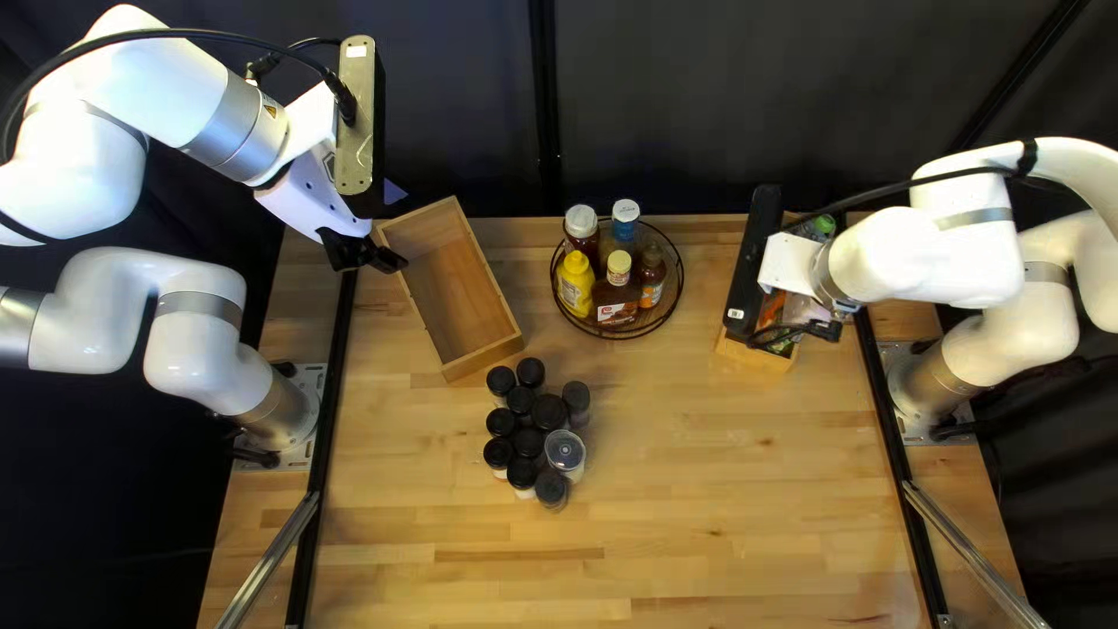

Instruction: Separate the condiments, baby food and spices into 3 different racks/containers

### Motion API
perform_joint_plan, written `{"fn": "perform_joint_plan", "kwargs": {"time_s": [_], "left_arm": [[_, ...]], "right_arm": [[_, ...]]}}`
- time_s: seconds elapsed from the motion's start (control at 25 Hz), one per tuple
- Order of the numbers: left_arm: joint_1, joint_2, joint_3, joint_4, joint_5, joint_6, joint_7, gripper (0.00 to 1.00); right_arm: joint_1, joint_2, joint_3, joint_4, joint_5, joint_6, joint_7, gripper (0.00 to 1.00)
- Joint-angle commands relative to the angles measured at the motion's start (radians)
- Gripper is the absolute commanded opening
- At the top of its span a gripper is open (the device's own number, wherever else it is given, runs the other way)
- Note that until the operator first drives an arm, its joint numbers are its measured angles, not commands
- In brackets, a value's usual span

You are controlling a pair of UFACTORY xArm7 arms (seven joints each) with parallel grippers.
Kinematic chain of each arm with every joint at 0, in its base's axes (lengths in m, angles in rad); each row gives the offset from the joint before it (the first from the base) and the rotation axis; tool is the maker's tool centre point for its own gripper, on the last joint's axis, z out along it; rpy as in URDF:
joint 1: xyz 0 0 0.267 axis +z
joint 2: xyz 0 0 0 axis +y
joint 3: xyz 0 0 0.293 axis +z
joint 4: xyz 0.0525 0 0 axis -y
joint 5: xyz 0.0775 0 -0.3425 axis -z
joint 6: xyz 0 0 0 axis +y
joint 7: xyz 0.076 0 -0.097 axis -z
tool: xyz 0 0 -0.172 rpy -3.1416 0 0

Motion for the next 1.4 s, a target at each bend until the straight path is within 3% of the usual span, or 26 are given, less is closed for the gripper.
{"fn": "perform_joint_plan", "kwargs": {"time_s": [0.04, 0.48, 0.52, 0.56, 0.6, 0.64, 0.96, 1.4], "left_arm": [[0.000, 0.000, 0.000, 0.000, 0.000, 0.000, 0.000, 1.00], [0.000, 0.000, 0.000, 0.000, 0.000, 0.000, 0.000, 1.00], [0.000, 0.000, 0.000, 0.000, 0.000, 0.000, 0.000, 1.00], [0.000, 0.000, 0.000, 0.000, 0.000, 0.000, 0.000, 1.00], [0.000, 0.000, 0.000, 0.000, 0.000, 0.000, 0.000, 1.00], [0.000, 0.000, 0.000, 0.000, 0.000, 0.000, 0.000, 1.00], [0.000, 0.000, 0.000, 0.000, 0.000, 0.000, 0.000, 1.00], [0.000, 0.000, 0.000, 0.000, 0.000, 0.000, 0.000, 1.00]], "right_arm": [[-0.010, -0.028, -0.005, -0.015, -0.007, -0.032, 0.008, 0.00], [-0.016, -0.048, 0.005, -0.034, -0.010, -0.052, 0.040, 0.02], [-0.016, -0.048, 0.004, -0.034, -0.009, -0.053, 0.040, 0.13], [-0.016, -0.049, 0.004, -0.033, -0.009, -0.053, 0.040, 0.44], [-0.016, -0.048, 0.003, -0.034, -0.007, -0.054, 0.040, 0.92], [-0.015, -0.047, 0.004, -0.030, -0.005, -0.051, 0.039, 1.00], [0.004, -0.017, -0.015, 0.004, 0.017, -0.041, -0.012, 1.00], [0.098, 0.115, -0.176, 0.014, 0.106, -0.163, -0.301, 1.00]]}}
